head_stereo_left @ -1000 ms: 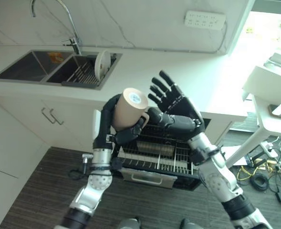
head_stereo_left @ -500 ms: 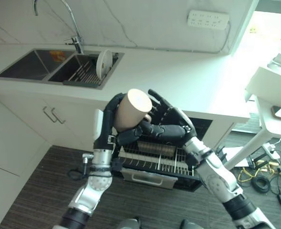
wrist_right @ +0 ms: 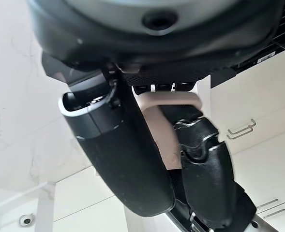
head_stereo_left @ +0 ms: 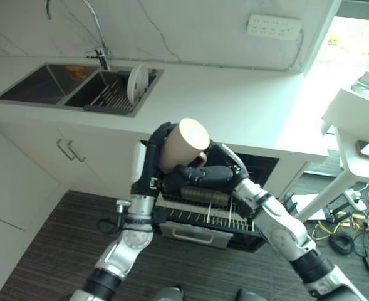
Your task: Place the dishes in the dishwasher.
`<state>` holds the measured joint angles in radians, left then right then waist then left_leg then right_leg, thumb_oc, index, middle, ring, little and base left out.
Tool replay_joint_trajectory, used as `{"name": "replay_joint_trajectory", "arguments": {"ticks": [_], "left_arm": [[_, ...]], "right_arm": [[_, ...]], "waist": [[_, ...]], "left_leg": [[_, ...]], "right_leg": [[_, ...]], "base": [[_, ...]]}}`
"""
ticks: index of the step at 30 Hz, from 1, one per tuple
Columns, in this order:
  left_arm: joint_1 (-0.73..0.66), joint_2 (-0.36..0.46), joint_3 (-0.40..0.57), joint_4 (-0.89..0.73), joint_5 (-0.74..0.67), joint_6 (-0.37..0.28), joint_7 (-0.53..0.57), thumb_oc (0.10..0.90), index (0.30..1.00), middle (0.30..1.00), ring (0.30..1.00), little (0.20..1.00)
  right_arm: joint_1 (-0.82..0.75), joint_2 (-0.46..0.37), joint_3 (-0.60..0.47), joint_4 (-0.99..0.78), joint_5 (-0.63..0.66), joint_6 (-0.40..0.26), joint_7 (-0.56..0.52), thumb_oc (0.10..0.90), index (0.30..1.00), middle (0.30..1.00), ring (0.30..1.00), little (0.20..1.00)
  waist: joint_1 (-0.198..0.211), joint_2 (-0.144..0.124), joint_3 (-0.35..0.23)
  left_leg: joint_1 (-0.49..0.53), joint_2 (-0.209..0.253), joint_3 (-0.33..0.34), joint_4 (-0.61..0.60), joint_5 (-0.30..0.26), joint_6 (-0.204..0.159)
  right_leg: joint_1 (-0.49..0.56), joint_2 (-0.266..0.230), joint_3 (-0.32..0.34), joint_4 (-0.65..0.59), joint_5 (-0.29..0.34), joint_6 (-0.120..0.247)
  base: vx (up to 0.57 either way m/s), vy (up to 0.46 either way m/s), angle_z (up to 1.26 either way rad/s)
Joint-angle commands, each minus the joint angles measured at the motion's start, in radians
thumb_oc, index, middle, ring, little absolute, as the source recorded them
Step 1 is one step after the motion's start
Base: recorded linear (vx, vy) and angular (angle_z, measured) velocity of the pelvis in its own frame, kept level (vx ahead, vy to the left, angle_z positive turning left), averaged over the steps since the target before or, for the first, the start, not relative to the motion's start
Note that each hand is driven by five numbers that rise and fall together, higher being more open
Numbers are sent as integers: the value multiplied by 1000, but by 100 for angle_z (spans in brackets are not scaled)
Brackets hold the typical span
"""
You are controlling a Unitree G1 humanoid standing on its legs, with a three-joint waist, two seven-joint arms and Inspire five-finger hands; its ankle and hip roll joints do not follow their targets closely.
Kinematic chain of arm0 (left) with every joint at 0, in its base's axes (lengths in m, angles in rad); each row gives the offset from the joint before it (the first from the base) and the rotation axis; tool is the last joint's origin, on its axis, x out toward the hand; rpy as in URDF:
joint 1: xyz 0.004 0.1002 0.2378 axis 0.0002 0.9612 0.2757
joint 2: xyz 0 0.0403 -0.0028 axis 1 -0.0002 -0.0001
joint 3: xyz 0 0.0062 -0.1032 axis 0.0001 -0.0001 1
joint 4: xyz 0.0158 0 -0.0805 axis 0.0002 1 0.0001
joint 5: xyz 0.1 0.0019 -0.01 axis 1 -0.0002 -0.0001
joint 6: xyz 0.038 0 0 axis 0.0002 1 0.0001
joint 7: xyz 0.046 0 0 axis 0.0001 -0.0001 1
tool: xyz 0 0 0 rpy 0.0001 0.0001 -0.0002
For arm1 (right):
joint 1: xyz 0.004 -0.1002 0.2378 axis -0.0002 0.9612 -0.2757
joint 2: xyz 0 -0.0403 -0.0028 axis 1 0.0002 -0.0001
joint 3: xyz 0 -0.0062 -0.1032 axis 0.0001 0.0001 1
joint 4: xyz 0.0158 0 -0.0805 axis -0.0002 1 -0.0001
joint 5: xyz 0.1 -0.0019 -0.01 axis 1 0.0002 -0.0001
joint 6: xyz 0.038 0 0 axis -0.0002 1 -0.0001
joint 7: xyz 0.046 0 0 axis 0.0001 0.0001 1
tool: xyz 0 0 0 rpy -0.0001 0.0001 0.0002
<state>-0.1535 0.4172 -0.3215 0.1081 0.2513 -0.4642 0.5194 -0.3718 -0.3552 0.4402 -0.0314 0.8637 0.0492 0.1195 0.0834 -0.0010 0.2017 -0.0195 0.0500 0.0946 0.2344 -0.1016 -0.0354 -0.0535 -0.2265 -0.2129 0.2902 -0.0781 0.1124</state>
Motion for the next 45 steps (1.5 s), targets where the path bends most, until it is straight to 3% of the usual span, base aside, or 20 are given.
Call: {"name": "replay_joint_trajectory", "arguments": {"ticks": [1, 14, 18, 19, 20, 25, 34, 35, 36, 37, 39, 45], "left_arm": [[-154, 25, -29, -64, 8, -72, 34, 400, 300, 300, 300, 300], [-166, 7, -66, -24, -9, -65, 43, 400, 300, 300, 300, 300], [-167, 2, -76, -21, -7, -70, 43, 400, 300, 300, 300, 300], [-168, 0, -79, -19, -5, -73, 46, 400, 300, 300, 300, 300], [-168, -1, -80, -18, -1, -76, 45, 400, 300, 300, 300, 300], [-172, 3, -86, -26, -10, -66, 37, 400, 300, 300, 300, 300], [-191, 0, -120, -16, 8, -52, -8, 400, 300, 300, 300, 300], [-193, 0, -124, -19, 4, -44, -15, 466, 399, 399, 399, 399], [-195, 0, -127, -16, -4, -38, -26, 740, 811, 811, 811, 811], [-196, 0, -131, -9, -14, -38, -37, 800, 900, 900, 900, 900], [-203, 0, -145, -2, -25, -41, -76, 800, 900, 900, 900, 900], [-208, 15, -151, -34, -11, -36, -98, 800, 900, 900, 900, 900]], "right_arm": [[-187, 88, -17, -65, -3, -124, -11, 800, 900, 900, 900, 900], [-234, 136, -6, -65, 15, -192, -126, 800, 900, 900, 900, 900], [-232, 152, 2, -64, -7, -177, -125, 800, 900, 900, 900, 900], [-233, 155, 7, -62, -21, -162, -117, 676, 714, 714, 714, 714], [-234, 158, 10, -59, -41, -155, -115, 400, 300, 300, 300, 300], [-236, 146, 36, -42, -93, -160, -126, 400, 300, 300, 300, 300], [-259, 163, 55, -24, -53, -203, -73, 400, 300, 300, 300, 300], [-261, 163, 55, -27, -50, -205, -78, 400, 300, 300, 300, 300], [-261, 165, 55, -27, -48, -212, -84, 400, 300, 300, 300, 300], [-263, 166, 55, -28, -42, -219, -98, 400, 300, 300, 300, 300], [-256, 171, 35, -30, -19, -283, -198, 400, 300, 300, 300, 300], [-230, 169, -53, -23, 7, -405, -303, 400, 300, 300, 300, 300]], "waist": [[0, -30, -34], [13, -27, -32], [14, -25, -30], [14, -24, -30], [15, -24, -31], [16, -23, -33], [24, -23, -31], [24, -23, -31], [25, -22, -31], [25, -21, -32], [21, -17, -32], [12, -5, -30]], "left_leg": [[19, -16, -13, 66, -177, 33], [19, -22, -14, 66, -180, 39], [19, -24, -13, 66, -179, 41], [18, -24, -12, 66, -179, 40], [18, -24, -12, 66, -179, 40], [13, -20, -11, 66, -177, 40], [12, -22, -13, 66, -176, 42], [12, -23, -13, 66, -176, 42], [13, -24, -13, 66, -176, 43], [13, -25, -14, 66, -175, 44], [15, -24, -12, 66, -174, 44], [13, -18, -7, 66, -173, 45]], "right_leg": [[32, 22, 40, 10, -105, 20], [31, 19, 40, 10, -104, 20], [31, 19, 39, 10, -104, 18], [30, 19, 38, 10, -104, 18], [30, 18, 38, 10, -105, 18], [27, 17, 36, 10, -103, 19], [29, 13, 27, 10, -101, 18], [29, 13, 28, 10, -101, 18], [29, 13, 28, 10, -101, 19], [29, 13, 29, 10, -101, 18], [29, 12, 29, 10, -98, 20], [29, 12, 26, 10, -99, 19]], "base": [[0, 0, 0], [0, 0, 0], [0, 0, 0], [0, 0, 0], [0, 0, 0], [0, 0, 0], [0, 0, 0], [0, 0, 0], [0, 0, 0], [-7, 5, 5], [-8, 7, 10], [-1, 1, 2]]}}
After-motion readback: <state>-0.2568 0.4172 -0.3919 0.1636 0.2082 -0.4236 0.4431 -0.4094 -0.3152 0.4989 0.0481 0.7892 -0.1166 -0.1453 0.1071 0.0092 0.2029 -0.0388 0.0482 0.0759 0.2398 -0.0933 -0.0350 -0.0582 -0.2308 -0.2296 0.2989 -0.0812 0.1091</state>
